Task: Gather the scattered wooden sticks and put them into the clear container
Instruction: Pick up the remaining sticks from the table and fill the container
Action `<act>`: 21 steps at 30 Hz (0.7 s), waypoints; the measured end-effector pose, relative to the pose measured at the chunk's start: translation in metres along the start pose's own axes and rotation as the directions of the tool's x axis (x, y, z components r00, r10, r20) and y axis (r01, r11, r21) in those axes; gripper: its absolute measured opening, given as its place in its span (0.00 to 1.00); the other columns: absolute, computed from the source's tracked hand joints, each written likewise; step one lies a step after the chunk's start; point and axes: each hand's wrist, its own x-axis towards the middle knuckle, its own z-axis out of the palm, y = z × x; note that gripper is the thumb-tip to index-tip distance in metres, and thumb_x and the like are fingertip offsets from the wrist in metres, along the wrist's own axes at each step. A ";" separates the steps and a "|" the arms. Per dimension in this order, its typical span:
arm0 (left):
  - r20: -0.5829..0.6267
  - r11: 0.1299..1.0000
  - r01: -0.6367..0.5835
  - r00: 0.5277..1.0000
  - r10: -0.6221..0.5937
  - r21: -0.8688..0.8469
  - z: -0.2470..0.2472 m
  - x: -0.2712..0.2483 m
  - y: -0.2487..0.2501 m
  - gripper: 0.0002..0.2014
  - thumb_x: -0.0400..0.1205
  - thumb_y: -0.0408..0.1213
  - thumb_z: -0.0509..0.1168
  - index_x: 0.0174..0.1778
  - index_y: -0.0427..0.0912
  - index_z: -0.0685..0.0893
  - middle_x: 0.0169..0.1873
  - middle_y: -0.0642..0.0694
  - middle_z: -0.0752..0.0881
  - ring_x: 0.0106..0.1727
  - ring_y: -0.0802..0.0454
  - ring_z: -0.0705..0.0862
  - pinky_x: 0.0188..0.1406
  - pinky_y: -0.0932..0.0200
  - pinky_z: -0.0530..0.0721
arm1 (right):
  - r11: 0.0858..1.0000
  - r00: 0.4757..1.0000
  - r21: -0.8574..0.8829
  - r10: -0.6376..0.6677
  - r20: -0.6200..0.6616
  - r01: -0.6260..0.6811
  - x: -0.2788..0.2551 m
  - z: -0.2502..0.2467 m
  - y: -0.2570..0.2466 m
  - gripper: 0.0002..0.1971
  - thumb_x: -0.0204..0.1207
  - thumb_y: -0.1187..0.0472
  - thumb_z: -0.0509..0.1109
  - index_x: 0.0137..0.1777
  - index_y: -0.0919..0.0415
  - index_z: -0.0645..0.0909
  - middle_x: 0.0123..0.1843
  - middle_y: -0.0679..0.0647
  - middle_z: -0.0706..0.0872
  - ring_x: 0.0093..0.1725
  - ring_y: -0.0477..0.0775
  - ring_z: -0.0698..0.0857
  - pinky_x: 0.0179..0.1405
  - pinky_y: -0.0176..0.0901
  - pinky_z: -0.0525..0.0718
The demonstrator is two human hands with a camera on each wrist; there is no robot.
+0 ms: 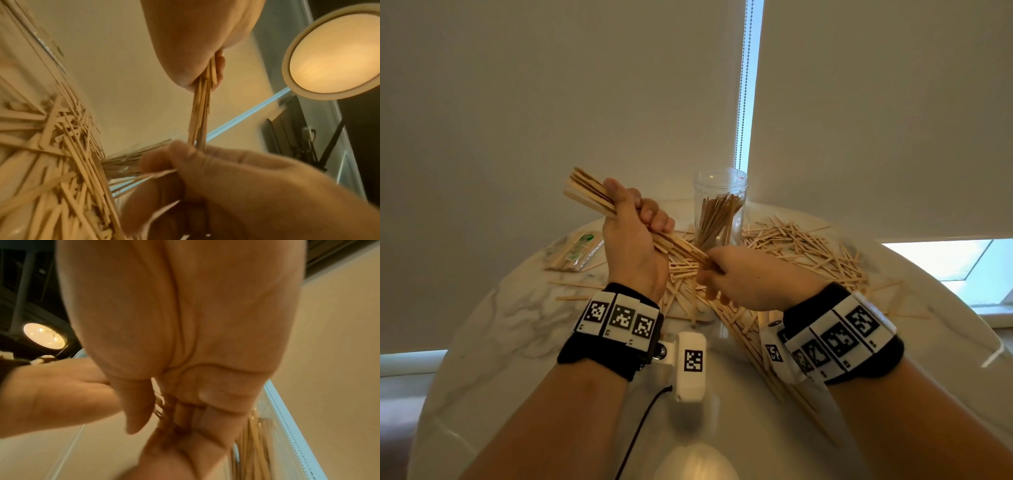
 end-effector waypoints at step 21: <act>0.222 0.945 0.223 0.935 -0.277 0.239 0.008 -0.027 -0.031 0.11 0.86 0.39 0.66 0.45 0.42 0.93 0.56 0.36 0.91 0.63 0.43 0.88 0.75 0.39 0.77 | 0.996 0.951 -0.049 -0.086 -0.298 0.074 0.000 -0.011 0.006 0.12 0.85 0.46 0.61 0.49 0.51 0.81 0.35 0.46 0.84 0.34 0.46 0.84 0.34 0.39 0.79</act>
